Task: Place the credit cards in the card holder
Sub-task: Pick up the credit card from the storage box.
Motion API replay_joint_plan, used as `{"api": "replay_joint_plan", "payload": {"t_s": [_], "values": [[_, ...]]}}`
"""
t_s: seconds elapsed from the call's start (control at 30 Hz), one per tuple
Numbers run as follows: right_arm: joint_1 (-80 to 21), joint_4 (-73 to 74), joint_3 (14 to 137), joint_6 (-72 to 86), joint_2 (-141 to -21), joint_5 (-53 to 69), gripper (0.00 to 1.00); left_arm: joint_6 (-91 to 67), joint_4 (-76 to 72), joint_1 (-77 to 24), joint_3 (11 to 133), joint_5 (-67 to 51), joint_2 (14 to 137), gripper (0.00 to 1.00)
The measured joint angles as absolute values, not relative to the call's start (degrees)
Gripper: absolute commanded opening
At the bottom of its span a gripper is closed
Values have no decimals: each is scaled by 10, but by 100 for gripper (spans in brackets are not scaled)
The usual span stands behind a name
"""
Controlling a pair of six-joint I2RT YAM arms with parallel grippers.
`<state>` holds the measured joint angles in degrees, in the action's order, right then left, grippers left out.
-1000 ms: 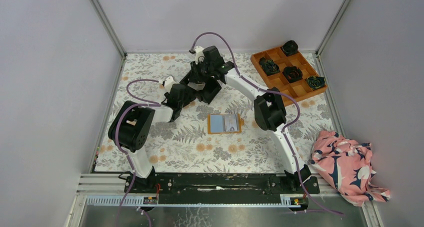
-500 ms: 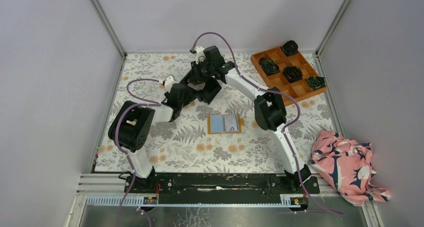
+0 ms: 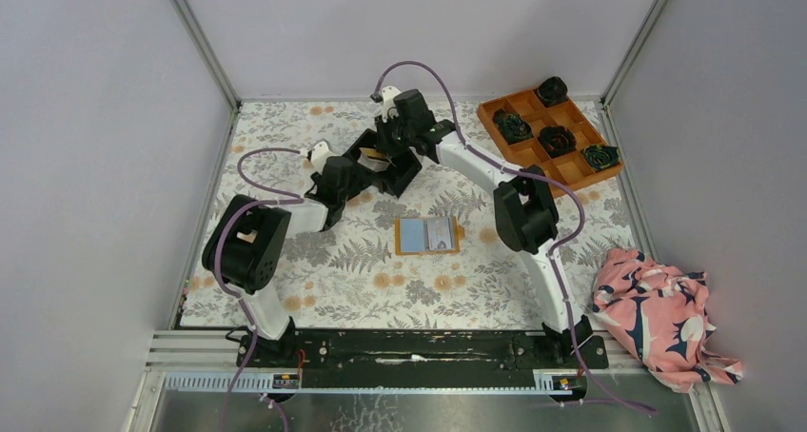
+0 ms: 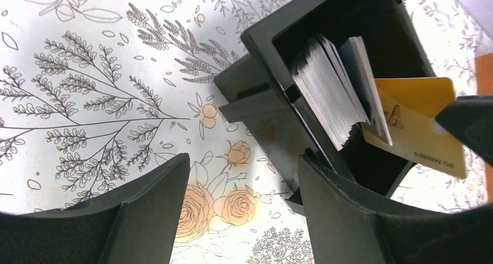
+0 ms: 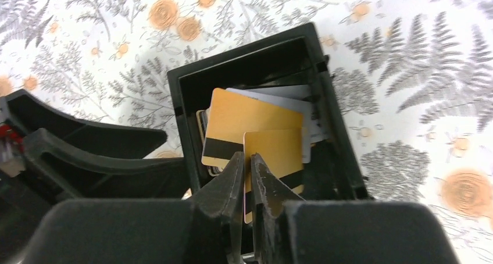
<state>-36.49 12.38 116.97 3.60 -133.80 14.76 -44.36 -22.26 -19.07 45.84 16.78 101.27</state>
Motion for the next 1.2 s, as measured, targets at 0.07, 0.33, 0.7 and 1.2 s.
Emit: {"api": "replay_joint_plan", "payload": {"t_s": [0.07, 0.33, 0.7, 1.2], "values": [[-365, 119, 1162, 24, -1325, 123, 0, -443, -222, -191, 458, 170, 1004, 76], [-365, 99, 1160, -20, -1296, 62, 0, -435, -218, -191, 458, 180, 961, 76], [-365, 89, 1004, -12, -1145, 57, 0, -405, -255, -190, 409, 127, 837, 76], [-361, 41, 655, 126, -848, 199, 0, -406, -489, -189, 284, -276, 792, 66]]}}
